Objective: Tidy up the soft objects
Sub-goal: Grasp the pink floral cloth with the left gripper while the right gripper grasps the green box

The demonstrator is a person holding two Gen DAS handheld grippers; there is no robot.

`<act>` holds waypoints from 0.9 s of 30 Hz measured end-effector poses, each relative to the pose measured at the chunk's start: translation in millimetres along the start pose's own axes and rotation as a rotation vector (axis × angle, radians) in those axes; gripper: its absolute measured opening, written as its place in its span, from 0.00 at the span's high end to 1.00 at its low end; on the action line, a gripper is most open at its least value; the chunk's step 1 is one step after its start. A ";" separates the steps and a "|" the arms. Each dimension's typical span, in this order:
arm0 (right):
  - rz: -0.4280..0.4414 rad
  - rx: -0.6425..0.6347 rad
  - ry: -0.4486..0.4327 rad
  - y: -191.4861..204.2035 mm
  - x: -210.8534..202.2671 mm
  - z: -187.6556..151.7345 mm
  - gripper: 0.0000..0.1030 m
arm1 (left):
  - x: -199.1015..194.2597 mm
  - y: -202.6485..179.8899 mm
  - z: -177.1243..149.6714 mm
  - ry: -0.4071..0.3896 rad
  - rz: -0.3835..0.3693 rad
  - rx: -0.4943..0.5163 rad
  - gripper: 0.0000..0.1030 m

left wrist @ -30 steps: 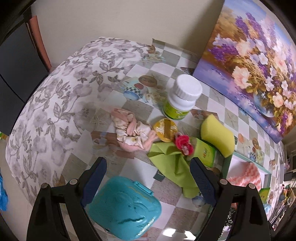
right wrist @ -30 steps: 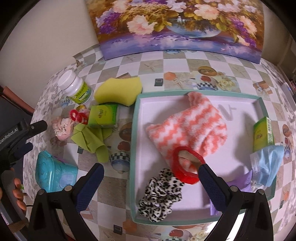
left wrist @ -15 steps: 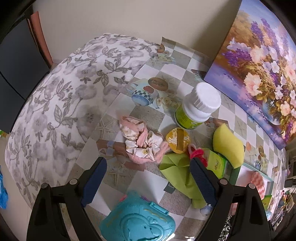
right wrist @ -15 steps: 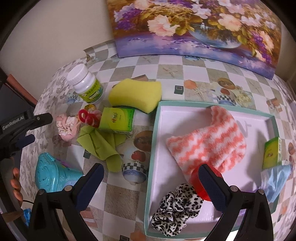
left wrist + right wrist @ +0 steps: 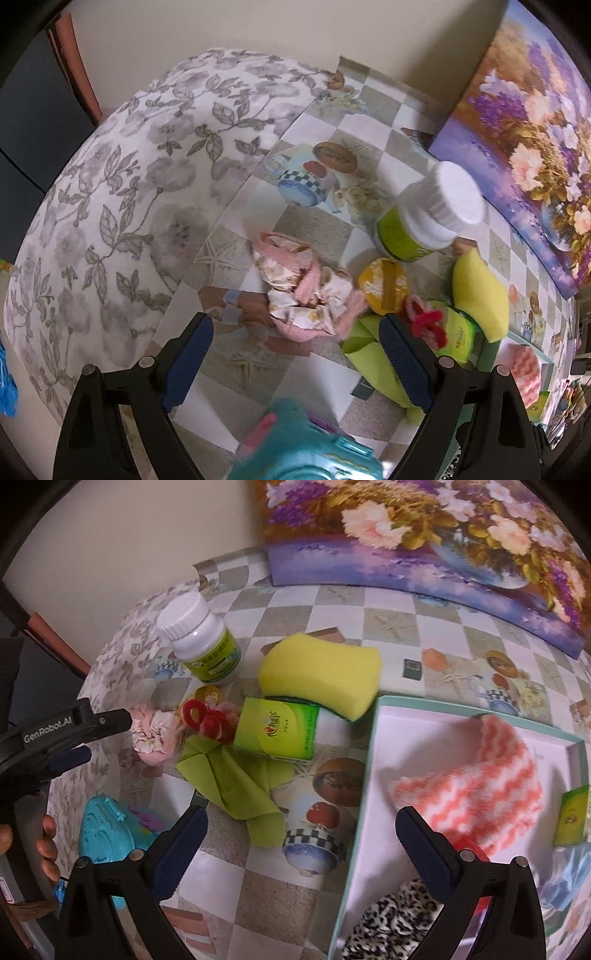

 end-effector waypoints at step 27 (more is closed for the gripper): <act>0.011 0.073 -0.003 -7.0 49.4 41.9 0.00 | 51.5 15.8 30.8 0.043 -0.034 0.129 0.11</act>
Point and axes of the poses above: each gripper's, at about its wrist camera, not at the fingertips, and x roughly the way its jaws point, y to its left, z to its top, the point moved 7 cm from there along x, roughly the way its jaws point, and after that the axes turned 3 degrees about x, right-handed, at the moved point
